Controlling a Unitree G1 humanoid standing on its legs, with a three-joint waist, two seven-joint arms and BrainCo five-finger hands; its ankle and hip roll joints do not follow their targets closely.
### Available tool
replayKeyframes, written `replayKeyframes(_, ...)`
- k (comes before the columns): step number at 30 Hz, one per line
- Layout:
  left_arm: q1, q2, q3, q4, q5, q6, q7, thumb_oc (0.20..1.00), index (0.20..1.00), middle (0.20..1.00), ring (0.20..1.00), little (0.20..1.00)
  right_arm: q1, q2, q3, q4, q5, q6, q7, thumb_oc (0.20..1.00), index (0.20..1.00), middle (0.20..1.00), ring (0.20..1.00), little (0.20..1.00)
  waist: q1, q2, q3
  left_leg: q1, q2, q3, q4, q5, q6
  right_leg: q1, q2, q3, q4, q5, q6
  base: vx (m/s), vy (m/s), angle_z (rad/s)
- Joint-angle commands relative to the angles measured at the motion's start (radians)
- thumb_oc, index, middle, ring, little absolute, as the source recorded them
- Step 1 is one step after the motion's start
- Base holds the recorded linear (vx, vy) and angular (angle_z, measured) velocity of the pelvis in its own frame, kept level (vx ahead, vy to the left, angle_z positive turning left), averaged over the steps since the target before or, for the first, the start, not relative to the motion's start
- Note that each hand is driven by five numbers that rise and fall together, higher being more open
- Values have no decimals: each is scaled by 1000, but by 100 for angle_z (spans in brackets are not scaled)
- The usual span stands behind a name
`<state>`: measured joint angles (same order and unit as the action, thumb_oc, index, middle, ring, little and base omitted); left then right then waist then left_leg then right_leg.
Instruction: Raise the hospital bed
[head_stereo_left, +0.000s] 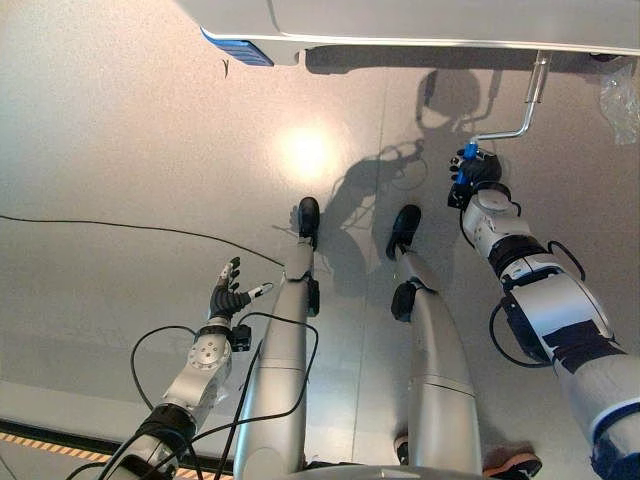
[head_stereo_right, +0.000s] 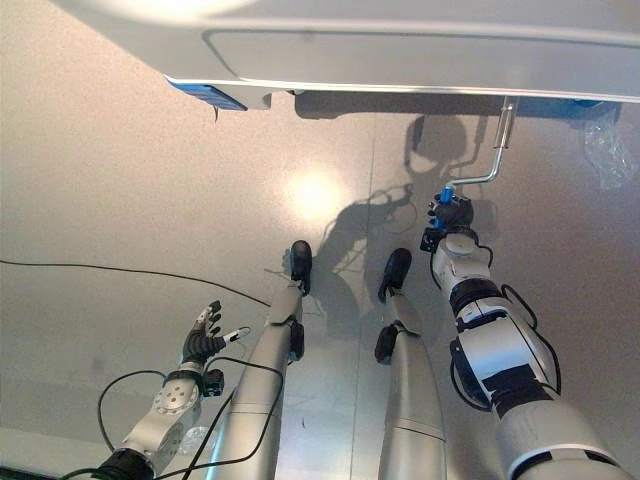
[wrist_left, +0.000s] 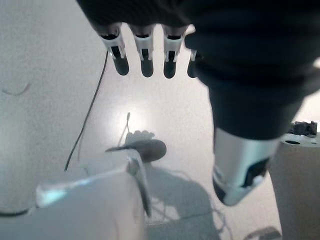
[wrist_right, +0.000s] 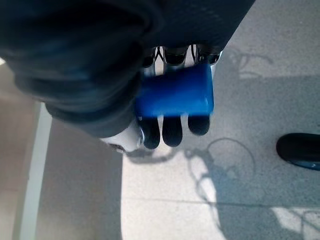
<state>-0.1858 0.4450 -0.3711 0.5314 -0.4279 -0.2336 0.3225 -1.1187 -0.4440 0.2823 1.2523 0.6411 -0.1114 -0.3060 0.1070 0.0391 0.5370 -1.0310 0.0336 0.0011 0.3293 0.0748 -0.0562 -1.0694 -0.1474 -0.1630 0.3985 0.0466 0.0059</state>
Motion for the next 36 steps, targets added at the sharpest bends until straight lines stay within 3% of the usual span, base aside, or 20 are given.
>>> replayKeyframes(1,100,-5,-19,-45,-31,-20,-8,1000,1000,1000,1000,1000,14,-59,23,-31,26,-39,7,200,200,200,200,200,-4,75,-17,-6,-38,-4,35,-49,22,18,-18,27,-4,22,105,61,-11,-1)
replayKeyframes(4,100,1,-25,-51,-34,-23,-9,1000,1000,1000,1000,1000,6,-68,25,-35,27,-45,7,200,200,200,200,200,-3,80,-17,-11,-38,-6,36,-48,21,14,-19,26,0,20,105,4,-2,-1)
replayKeyframes(5,94,2,-26,-56,-33,-24,-9,1000,1000,1000,1000,1000,-7,-75,26,-41,29,-48,7,200,200,200,200,200,-5,81,-17,-40,-41,-1,31,-14,27,-10,-22,19,-12,51,96,0,0,0)
replayKeyframes(7,105,5,-32,-59,-34,-23,-10,1000,1000,1000,1000,1000,-8,-80,29,-42,28,-50,5,200,200,200,200,200,-2,82,-17,-16,-39,-6,36,-48,22,9,-19,26,3,19,105,27,-8,1)
replayKeyframes(22,112,28,-39,-67,-34,-26,-15,1000,1000,1000,1000,1000,-42,-75,38,-57,35,-66,0,200,200,200,200,200,2,89,-17,-27,-39,-8,34,-42,21,-6,-19,25,16,16,104,-4,-2,0)
replayKeyframes(23,104,35,-32,-69,-34,-26,-14,1000,1000,1000,1000,1000,-52,-70,41,-68,31,-69,-4,200,200,200,200,200,-1,86,-17,-52,-39,-3,28,-7,27,-28,-21,18,6,48,95,-10,-34,0)
replayKeyframes(24,111,35,-34,-68,-34,-25,-15,1000,1000,1000,1000,1000,-45,-68,41,-67,31,-69,-4,200,200,200,200,200,0,86,-17,-26,-38,-8,33,-41,21,-8,-18,26,19,16,104,-11,-34,1)
replayKeyframes(25,110,37,-31,-68,-33,-26,-15,1000,1000,1000,1000,1000,-43,-62,46,-78,27,-70,-6,200,200,200,200,200,-1,82,-17,-26,-37,-8,32,-39,20,-7,-18,25,16,18,104,49,-24,1)
replayKeyframes(36,110,46,-43,-67,-30,-29,-7,1000,1000,1000,1000,1000,-69,2,167,-126,-158,-49,-17,200,200,200,200,200,-2,77,-17,-30,-38,-12,28,-28,21,-9,-14,17,7,32,104,0,0,0)
